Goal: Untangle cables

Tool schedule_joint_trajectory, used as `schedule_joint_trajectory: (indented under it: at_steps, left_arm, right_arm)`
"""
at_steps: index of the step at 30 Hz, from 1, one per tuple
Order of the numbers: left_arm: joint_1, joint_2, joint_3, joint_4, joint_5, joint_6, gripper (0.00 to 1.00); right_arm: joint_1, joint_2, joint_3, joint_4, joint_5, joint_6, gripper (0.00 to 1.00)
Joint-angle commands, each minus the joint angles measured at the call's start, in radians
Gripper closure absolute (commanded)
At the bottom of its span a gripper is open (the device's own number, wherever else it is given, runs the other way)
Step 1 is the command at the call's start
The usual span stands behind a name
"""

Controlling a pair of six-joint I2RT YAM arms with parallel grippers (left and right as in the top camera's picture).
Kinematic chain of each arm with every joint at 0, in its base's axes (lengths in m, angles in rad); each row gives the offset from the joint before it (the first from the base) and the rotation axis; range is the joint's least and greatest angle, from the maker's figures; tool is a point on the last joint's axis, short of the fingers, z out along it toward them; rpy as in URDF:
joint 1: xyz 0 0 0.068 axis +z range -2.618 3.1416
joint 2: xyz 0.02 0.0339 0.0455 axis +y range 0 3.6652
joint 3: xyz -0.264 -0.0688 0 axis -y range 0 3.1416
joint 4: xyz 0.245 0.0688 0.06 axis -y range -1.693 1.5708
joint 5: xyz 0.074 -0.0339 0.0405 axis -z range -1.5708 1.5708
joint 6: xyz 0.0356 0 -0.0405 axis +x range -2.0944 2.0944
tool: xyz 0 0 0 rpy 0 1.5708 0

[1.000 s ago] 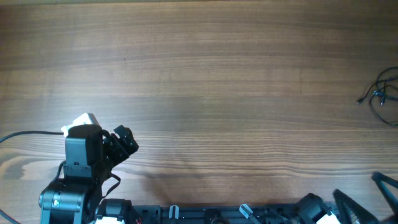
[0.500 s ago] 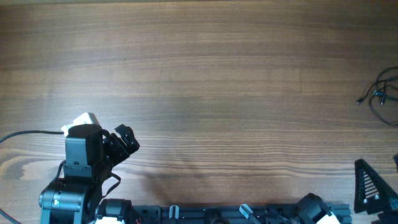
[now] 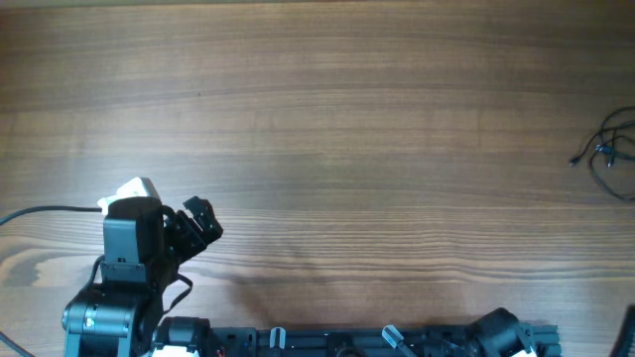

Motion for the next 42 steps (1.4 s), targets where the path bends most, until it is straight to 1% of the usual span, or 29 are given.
schedule_joint_trajectory:
  at_steps: [1, 5, 10, 12, 15, 17, 20, 23, 25, 26, 28, 29, 33, 36, 40, 41, 42]
  left_arm:
    - [0.006, 0.000, 0.006, 0.005, 0.012, 0.026, 0.02]
    - [0.006, 0.000, 0.006, 0.004, 0.012, 0.026, 0.01]
    - [0.006, 0.000, 0.006, 0.004, 0.012, 0.026, 0.01]
    - [0.006, 0.000, 0.006, 0.004, 0.012, 0.026, 0.02]
    - [0.006, 0.000, 0.006, 0.005, 0.012, 0.027, 0.00]
    - [0.006, 0.000, 0.006, 0.005, 0.012, 0.026, 0.00]
    - [0.006, 0.000, 0.006, 0.005, 0.012, 0.027, 0.00]
    - [0.006, 0.000, 0.006, 0.005, 0.012, 0.027, 0.00]
    - [0.006, 0.000, 0.006, 0.005, 0.012, 0.027, 0.00]
    - [0.006, 0.000, 0.006, 0.005, 0.012, 0.026, 0.00]
    - [0.006, 0.000, 0.006, 0.005, 0.012, 0.026, 0.00]
    - [0.006, 0.000, 0.006, 0.006, 0.012, 0.026, 0.00]
    - [0.006, 0.000, 0.006, 0.006, 0.012, 0.027, 0.00]
    - [0.006, 0.000, 0.006, 0.005, 0.012, 0.027, 0.00]
    - [0.006, 0.000, 0.006, 0.006, 0.012, 0.026, 0.00]
    - [0.006, 0.000, 0.006, 0.005, 0.012, 0.026, 0.00]
    - [0.006, 0.000, 0.006, 0.005, 0.012, 0.027, 0.00]
  right_arm:
    - [-0.109, -0.081, 0.001, 0.028, -0.125, -0.138, 0.00]
    - [-0.235, -0.080, 0.032, 0.036, -0.323, -0.251, 0.00]
    - [-0.427, -0.080, 0.035, 0.022, -0.333, -0.251, 0.00]
    - [-0.450, -0.080, 0.042, 0.016, -0.332, -0.228, 0.00]
    - [-0.450, -0.080, 0.039, 0.013, -0.326, -0.254, 0.00]
    - [-0.450, -0.080, 0.012, 0.060, -0.322, -0.258, 0.00]
    - [-0.450, -0.080, -0.089, 0.225, -0.357, -0.243, 0.00]
    - [-0.450, -0.080, -0.227, 0.387, -0.535, -0.243, 0.00]
    - [-0.450, -0.080, -0.343, 0.515, -0.606, -0.241, 0.00]
    - [-0.450, -0.080, -0.396, 0.578, -0.619, -0.228, 0.00]
    - [-0.450, -0.080, -0.517, 0.726, -0.622, -0.158, 0.00]
    - [-0.450, -0.080, -0.563, 0.772, -0.624, -0.132, 0.00]
    - [-0.450, -0.080, -0.719, 0.938, -0.724, -0.139, 0.00]
    - [-0.450, -0.080, -0.817, 1.017, -0.722, -0.142, 0.00]
    - [-0.450, -0.080, -0.975, 1.051, -0.721, -0.137, 0.00]
    - [-0.450, -0.080, -1.022, 1.087, -0.732, -0.127, 0.00]
    - [-0.450, -0.080, -1.089, 1.162, -0.738, -0.104, 0.00]
